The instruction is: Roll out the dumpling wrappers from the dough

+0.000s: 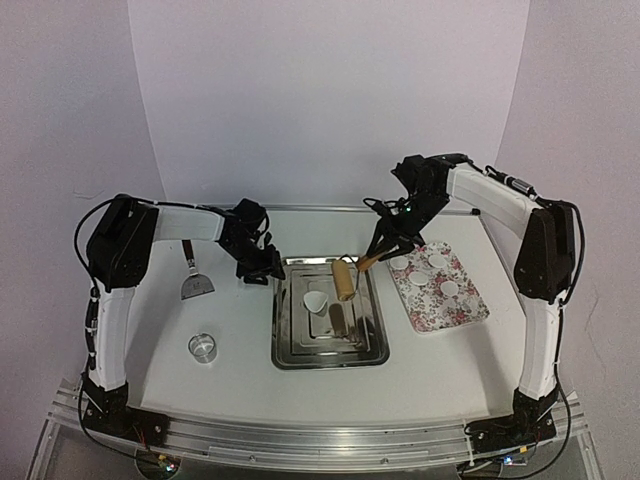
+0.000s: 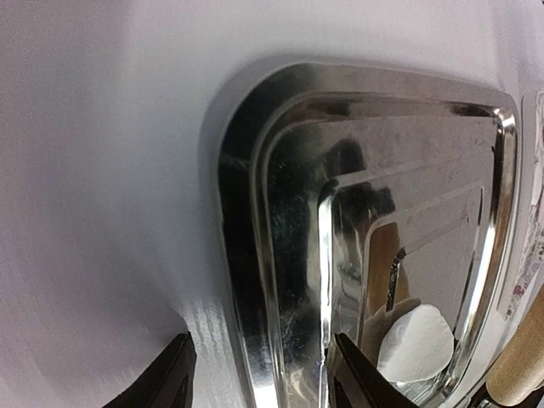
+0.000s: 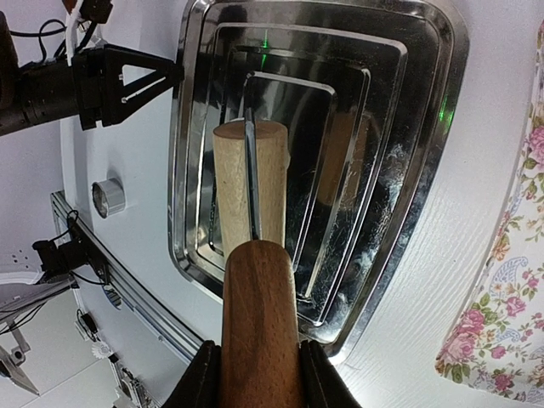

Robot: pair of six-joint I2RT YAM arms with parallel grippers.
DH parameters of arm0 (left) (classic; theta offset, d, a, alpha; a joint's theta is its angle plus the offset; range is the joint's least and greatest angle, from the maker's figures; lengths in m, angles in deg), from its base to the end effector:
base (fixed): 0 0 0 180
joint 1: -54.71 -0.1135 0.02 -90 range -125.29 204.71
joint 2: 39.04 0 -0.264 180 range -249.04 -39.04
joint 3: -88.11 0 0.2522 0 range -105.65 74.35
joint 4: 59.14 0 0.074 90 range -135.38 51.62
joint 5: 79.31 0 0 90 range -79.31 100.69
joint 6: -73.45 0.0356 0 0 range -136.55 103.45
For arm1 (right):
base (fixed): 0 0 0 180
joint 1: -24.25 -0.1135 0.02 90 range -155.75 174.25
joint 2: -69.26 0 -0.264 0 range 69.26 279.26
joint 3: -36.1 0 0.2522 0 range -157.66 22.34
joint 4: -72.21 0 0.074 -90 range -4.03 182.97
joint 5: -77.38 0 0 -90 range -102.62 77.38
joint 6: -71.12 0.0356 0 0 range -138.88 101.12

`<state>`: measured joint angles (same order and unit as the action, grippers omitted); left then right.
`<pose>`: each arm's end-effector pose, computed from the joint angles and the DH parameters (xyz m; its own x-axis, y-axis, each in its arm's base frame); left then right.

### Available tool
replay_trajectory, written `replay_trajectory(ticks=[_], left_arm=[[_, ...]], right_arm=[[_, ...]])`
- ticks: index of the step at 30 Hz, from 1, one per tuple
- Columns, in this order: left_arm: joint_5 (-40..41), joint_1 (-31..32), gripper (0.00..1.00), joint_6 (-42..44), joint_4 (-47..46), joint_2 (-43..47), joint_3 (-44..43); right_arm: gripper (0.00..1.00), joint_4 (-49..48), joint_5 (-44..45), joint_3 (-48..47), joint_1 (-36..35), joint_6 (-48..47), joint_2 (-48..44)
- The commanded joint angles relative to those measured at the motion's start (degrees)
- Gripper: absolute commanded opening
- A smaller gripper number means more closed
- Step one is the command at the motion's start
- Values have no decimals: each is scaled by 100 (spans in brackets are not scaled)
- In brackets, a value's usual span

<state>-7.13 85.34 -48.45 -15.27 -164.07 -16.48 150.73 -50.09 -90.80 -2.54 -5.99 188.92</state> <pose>0.3856 -0.2410 0.1444 -0.9750 -0.0074 -0.2223 0.0989 0.8807 -0.4632 0.3773 0.2148 0.2778 -0.9428 -0.2777 -0.1843 -0.3300 0.7001 0.6332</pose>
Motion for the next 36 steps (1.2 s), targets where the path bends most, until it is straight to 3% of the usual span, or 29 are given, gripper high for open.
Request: replay_trajectory(ticks=[1,2,6,11,24,36], left_arm=[[259,234,53,223,420,-303,-539],[411,284,52,315,641,-453,-670],[1240,490,29,607,1459,-907,-1222],[1686,514,13,772,1538,-877,-989],[1041,910,5,2355,381,-342,-181],[929,1155,3,2728,426,-539,-455]], right_arm=[[0,-53,-92,-19,-38,-70,-324],[0,-56,-91,21,-37,-75,-342],[0,-86,-109,187,-37,-90,-432],[0,-121,-260,427,-52,-150,-545],[0,-101,-998,367,-218,-157,-361],[0,-19,-1436,278,-351,137,247]])
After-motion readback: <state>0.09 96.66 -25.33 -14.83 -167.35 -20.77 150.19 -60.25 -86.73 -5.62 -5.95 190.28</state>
